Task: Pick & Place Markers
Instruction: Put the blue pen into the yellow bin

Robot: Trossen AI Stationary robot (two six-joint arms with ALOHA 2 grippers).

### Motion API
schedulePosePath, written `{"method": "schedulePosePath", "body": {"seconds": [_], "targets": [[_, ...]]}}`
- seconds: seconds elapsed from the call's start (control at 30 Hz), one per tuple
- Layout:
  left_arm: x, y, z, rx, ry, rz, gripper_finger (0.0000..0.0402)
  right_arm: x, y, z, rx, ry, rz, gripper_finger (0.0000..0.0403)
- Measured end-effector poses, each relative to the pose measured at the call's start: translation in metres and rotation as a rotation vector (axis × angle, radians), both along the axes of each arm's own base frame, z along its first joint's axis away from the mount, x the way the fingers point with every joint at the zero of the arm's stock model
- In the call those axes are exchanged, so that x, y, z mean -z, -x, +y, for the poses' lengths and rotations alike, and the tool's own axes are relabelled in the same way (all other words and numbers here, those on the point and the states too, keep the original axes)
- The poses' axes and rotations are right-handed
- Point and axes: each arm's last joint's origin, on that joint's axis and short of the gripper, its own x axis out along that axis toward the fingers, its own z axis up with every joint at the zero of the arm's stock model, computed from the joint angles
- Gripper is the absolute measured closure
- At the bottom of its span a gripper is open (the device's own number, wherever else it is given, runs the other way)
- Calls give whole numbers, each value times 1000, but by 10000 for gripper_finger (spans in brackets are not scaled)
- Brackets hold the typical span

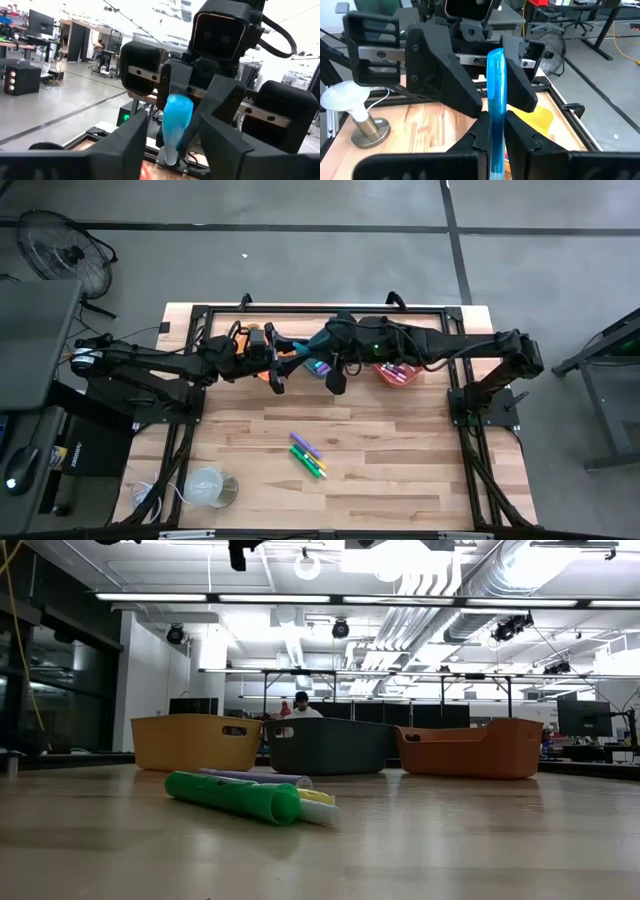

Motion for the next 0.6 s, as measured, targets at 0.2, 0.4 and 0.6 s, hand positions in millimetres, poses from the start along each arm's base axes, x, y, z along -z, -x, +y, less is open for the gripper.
{"method": "schedulePosePath", "body": {"seconds": [0.2,0.4,0.6], "targets": [[0,0,0,0,0,-3,310,0,0,0,-1,1,1,379],[0,0,0,1,-1,-1,361,0,0,0,-9,0,4,379],[0,0,0,2,-1,-2,361,0,0,1,-19,-3,4,379]]}}
